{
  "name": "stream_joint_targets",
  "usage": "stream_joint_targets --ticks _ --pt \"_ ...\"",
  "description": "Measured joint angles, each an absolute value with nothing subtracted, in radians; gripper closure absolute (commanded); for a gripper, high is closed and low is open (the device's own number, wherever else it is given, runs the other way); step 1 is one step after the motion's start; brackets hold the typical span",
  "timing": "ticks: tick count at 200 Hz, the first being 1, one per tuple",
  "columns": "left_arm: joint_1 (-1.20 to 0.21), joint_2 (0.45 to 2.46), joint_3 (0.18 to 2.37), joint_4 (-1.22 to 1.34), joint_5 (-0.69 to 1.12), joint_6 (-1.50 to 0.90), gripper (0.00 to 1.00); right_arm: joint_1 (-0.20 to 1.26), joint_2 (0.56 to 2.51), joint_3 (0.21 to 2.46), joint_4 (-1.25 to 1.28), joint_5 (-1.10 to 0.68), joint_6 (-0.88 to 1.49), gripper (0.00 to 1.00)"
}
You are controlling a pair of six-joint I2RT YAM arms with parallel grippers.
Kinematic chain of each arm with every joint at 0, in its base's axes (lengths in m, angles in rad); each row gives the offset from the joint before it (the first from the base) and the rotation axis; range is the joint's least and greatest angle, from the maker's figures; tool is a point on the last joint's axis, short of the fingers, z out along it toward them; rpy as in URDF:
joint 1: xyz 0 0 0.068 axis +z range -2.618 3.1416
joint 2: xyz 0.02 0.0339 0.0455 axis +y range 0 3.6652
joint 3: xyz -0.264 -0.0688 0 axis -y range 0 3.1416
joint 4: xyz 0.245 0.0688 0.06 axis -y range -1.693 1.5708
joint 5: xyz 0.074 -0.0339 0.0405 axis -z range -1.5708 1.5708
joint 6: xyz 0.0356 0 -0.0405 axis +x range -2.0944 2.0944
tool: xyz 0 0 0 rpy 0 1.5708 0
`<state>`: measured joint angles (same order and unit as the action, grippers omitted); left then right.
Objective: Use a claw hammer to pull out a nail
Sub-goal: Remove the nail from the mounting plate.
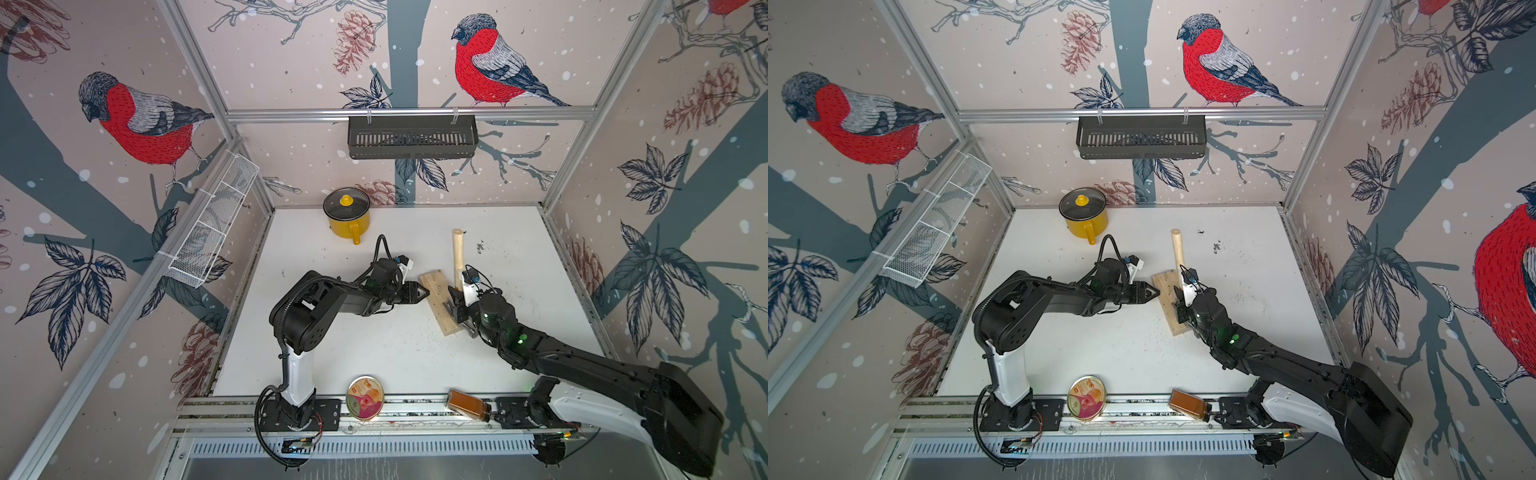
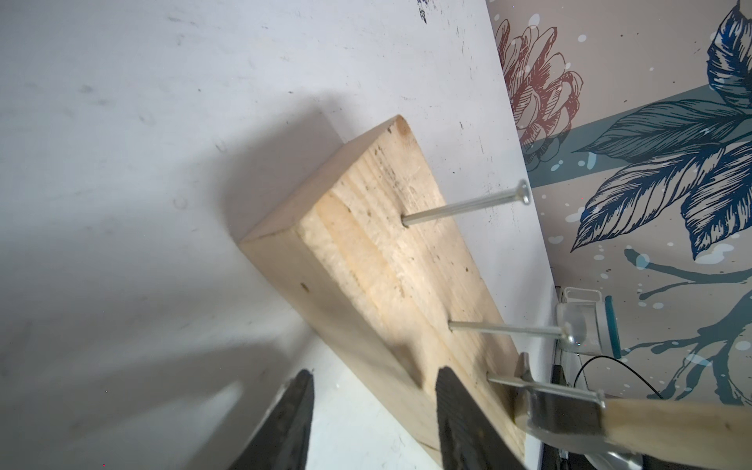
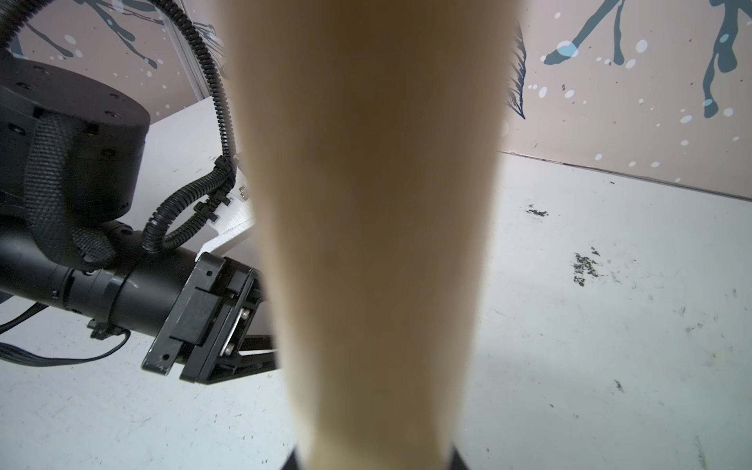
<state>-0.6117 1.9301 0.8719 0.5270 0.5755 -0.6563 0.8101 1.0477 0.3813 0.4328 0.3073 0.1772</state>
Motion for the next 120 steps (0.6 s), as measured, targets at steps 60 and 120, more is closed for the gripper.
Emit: stream_joint_targets --ticks 60,120 --pt "-0.612 1.929 0.872 0.518 0.575 -0.656 0.5 0.802 1.065 0.374 0.503 0.308 0.165 0.99" --pt "-0.604 1.923 0.871 0.511 0.573 -0.656 0.51 0.812 1.061 0.323 0.582 0.324 0.159 0.99"
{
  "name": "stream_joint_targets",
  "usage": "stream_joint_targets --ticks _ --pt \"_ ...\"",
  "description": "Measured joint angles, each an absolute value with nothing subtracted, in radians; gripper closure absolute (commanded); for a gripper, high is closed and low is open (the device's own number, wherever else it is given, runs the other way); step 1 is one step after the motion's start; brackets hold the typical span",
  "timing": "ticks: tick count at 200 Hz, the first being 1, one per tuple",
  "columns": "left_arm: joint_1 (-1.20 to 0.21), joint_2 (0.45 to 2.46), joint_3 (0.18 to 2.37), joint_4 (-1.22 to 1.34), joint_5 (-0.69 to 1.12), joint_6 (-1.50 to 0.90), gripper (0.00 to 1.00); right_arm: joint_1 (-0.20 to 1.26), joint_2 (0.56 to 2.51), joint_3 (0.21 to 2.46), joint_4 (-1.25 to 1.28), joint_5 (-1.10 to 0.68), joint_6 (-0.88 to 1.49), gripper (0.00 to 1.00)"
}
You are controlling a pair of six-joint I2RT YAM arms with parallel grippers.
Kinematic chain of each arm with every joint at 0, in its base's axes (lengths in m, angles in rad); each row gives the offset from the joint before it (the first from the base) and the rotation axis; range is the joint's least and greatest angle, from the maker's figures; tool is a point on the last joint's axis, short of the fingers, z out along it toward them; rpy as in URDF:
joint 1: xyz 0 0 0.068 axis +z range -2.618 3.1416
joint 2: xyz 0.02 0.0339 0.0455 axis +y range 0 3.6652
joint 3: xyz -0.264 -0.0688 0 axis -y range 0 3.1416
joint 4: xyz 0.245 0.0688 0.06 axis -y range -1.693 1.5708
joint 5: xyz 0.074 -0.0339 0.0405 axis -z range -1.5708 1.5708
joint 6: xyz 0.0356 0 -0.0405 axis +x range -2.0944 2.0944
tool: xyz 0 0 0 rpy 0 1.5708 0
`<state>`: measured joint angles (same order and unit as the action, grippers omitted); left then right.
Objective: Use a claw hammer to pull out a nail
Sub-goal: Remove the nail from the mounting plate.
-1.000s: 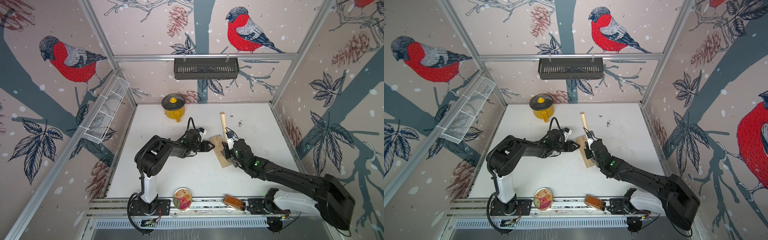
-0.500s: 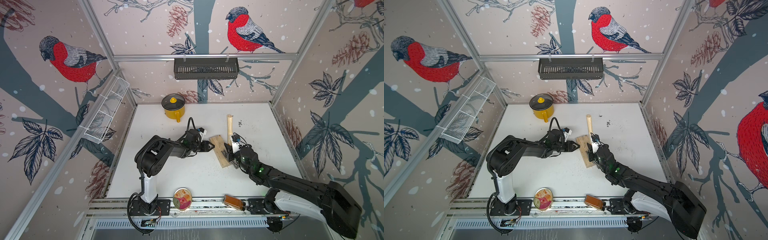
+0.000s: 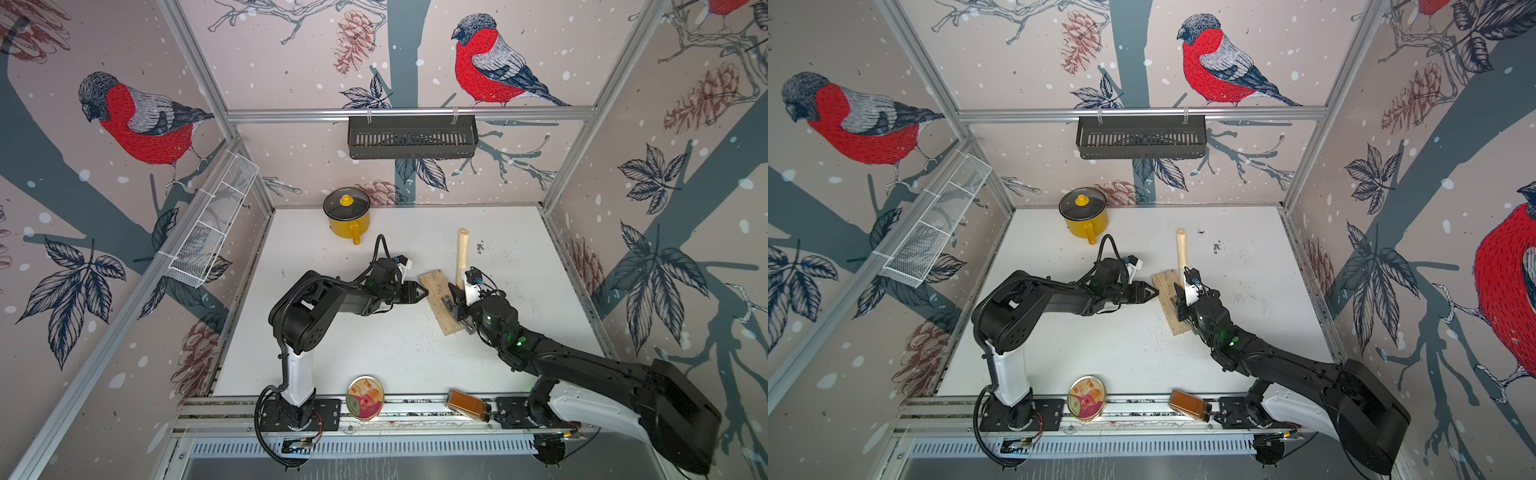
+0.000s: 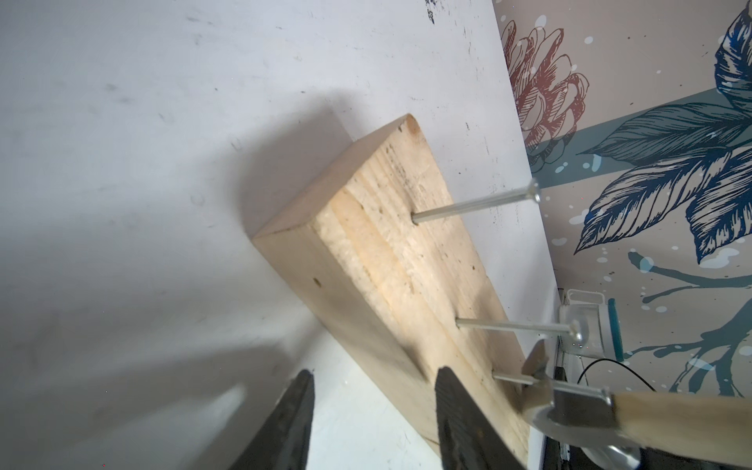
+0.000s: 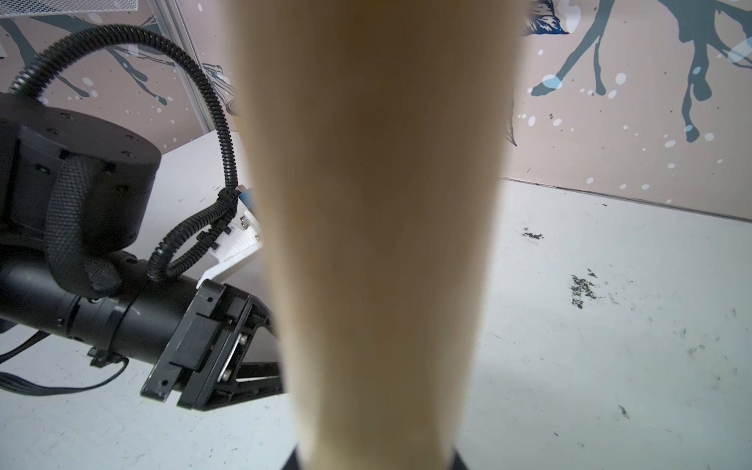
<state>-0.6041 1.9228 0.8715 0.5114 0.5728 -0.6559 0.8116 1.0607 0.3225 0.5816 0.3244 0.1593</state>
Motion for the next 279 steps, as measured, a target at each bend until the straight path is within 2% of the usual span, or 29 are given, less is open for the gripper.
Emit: stream_joint_targets --ticks 81,145,209,279 --pt "-0.603 1.884 0.852 0.513 0.576 -0.656 0.51 0.843 0.994 0.209 0.725 0.366 0.159 0.99" --pt "-0.607 1.847 0.842 0.515 0.575 -0.647 0.53 0.843 1.068 0.258 0.735 0.377 0.123 0.99" --pt "-0.624 1.835 0.851 0.505 0.558 -0.601 0.6 0.846 1.092 0.266 0.759 0.388 0.093 0.99" --pt "-0.692 1.804 0.886 0.441 0.509 -0.514 0.59 0.869 1.113 0.239 0.828 0.4 0.076 0.99"
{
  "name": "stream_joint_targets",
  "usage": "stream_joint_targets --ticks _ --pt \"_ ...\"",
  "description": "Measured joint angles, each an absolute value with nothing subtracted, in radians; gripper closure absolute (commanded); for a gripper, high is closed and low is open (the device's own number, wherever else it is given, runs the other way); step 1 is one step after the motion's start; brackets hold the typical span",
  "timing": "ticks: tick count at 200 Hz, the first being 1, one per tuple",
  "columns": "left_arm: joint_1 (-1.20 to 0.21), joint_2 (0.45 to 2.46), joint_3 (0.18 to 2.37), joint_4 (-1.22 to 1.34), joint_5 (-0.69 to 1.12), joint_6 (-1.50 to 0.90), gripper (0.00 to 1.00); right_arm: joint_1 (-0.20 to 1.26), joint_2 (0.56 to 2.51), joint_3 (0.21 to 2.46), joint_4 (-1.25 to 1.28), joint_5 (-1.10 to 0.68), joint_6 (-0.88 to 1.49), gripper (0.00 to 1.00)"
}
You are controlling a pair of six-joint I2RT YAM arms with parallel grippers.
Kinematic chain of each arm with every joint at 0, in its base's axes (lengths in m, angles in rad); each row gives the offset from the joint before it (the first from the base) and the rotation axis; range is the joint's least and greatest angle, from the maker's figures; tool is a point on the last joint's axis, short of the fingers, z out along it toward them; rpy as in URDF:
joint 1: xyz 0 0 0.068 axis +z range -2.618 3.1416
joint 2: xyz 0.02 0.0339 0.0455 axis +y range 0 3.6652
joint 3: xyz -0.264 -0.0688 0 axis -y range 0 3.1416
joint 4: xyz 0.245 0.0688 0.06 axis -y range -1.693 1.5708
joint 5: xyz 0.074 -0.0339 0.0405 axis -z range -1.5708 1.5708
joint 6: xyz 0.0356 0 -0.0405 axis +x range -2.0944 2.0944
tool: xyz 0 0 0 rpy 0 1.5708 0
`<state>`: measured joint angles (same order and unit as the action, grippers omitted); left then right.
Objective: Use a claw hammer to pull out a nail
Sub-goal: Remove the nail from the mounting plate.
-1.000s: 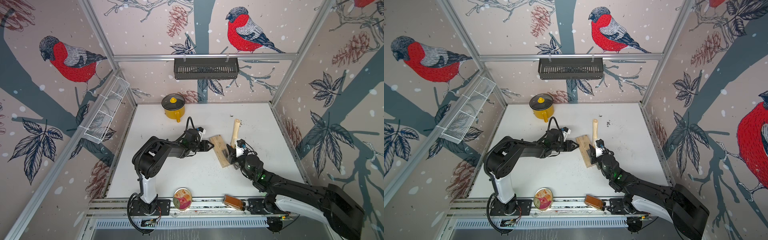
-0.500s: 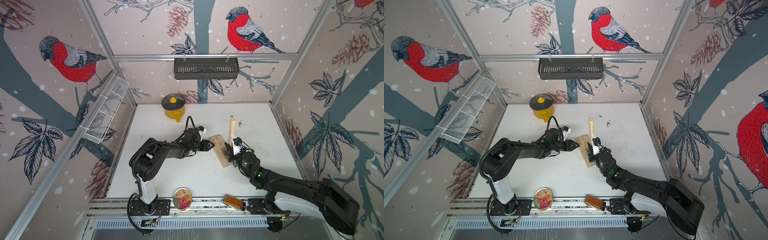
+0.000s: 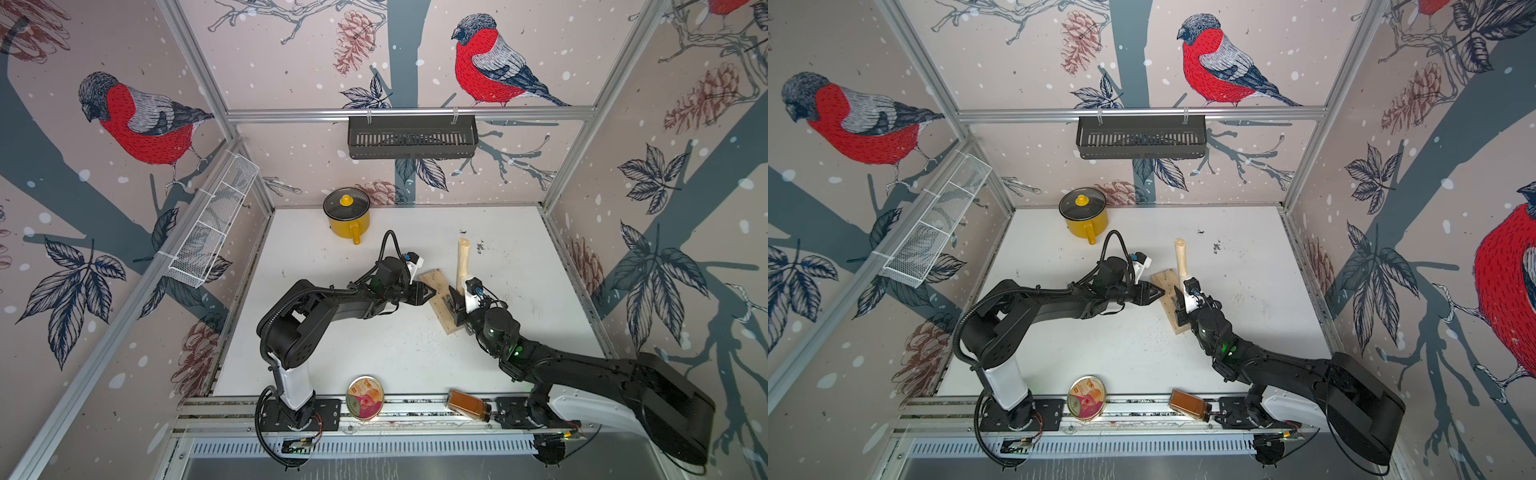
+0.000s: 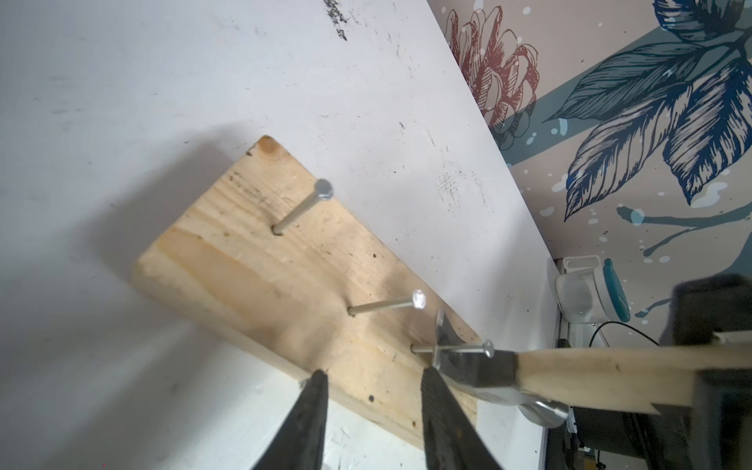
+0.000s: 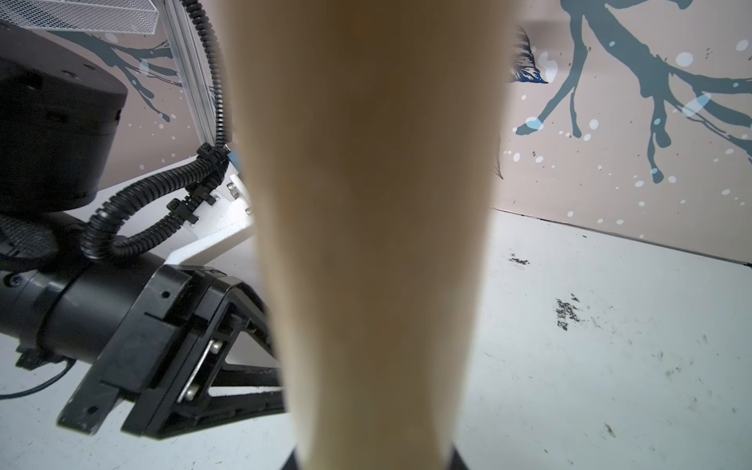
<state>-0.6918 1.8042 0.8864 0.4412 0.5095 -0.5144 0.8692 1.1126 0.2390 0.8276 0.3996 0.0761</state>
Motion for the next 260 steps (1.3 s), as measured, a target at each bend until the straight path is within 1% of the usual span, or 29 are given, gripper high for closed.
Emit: stream_joint_targets --ticks 108,177,224,260 --pt "-0.753 1.818 0.944 0.352 0.447 -0.419 0.54 0.872 1.132 0.237 0.857 0.399 0.076 0.99" --pt "-0.762 1.849 0.96 0.34 0.446 -0.412 0.55 0.872 1.139 0.239 0.865 0.395 0.076 0.99" --pt "-0.762 1.861 0.96 0.358 0.476 -0.418 0.56 0.872 1.146 0.245 0.866 0.391 0.075 0.99" --pt "-0.762 1.866 0.958 0.374 0.49 -0.423 0.59 0.872 1.147 0.248 0.864 0.389 0.075 0.99"
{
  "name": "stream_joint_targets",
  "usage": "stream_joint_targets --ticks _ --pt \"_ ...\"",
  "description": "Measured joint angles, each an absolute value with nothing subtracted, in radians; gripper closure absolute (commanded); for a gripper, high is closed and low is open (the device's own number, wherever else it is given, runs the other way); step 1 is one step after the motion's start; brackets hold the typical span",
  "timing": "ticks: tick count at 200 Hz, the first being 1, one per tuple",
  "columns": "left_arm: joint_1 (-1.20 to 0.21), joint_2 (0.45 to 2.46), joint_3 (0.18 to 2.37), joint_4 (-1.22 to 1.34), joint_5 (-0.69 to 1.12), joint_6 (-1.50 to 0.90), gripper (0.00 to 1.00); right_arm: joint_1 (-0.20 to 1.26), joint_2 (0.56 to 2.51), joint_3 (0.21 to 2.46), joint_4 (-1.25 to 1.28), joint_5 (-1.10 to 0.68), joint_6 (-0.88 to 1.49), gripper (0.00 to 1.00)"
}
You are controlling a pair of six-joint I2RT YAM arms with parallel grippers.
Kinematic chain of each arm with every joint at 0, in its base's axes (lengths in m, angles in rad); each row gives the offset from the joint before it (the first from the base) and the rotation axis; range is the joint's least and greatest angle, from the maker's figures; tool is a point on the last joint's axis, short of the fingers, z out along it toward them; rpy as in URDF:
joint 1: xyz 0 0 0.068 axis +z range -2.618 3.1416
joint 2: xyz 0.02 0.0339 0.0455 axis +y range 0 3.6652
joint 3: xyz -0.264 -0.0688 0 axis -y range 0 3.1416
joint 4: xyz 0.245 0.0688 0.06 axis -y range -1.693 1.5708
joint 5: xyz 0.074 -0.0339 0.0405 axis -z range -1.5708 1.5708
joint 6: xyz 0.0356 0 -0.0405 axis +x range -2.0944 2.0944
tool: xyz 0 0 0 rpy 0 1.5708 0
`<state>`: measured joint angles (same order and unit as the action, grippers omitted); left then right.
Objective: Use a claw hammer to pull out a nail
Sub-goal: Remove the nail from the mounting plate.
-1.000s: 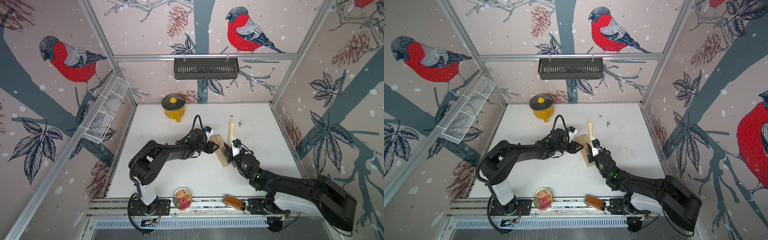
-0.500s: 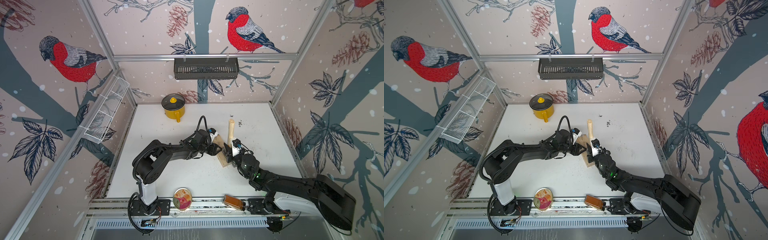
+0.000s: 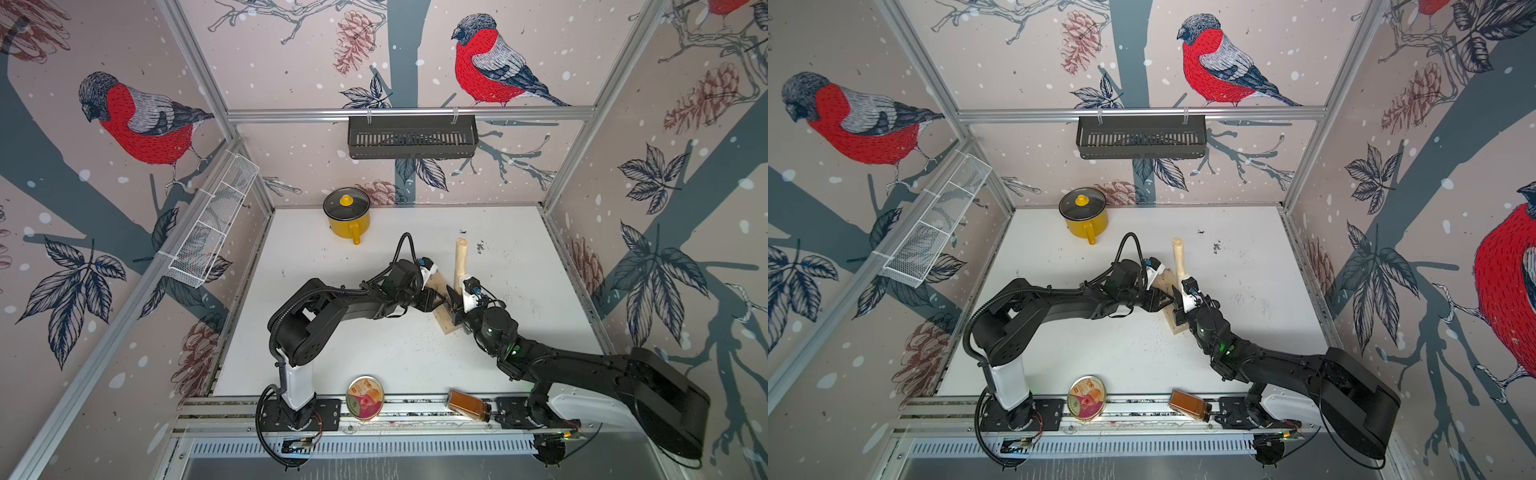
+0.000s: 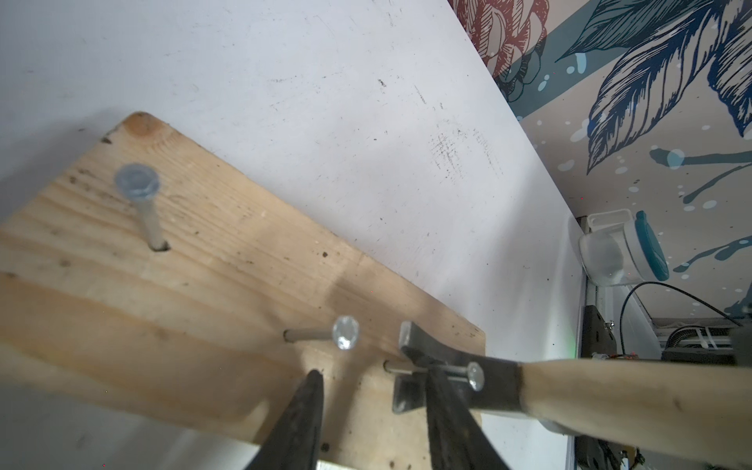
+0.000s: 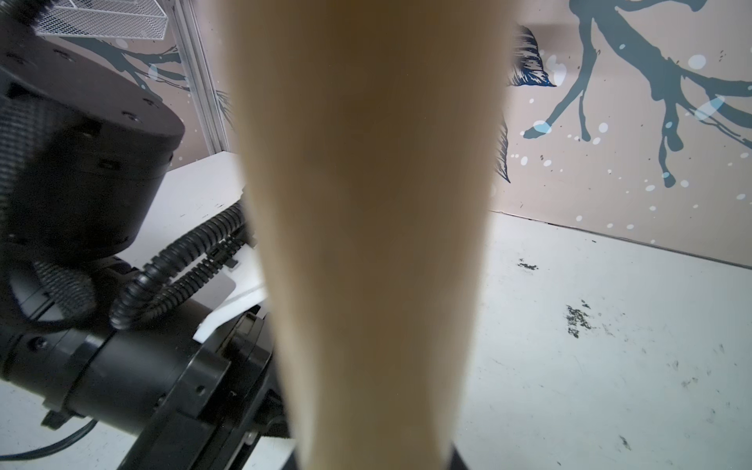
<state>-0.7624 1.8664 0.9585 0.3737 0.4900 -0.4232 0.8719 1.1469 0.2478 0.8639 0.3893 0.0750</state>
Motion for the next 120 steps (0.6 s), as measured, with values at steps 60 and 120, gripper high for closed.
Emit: stream_joint_targets --ticks 60,120 --pt "-0.762 1.868 0.956 0.385 0.505 -0.438 0.71 0.872 1.148 0.248 0.863 0.386 0.075 0.99" --pt "-0.751 1.868 0.947 0.416 0.532 -0.449 0.86 0.872 1.152 0.249 0.865 0.384 0.075 0.95"
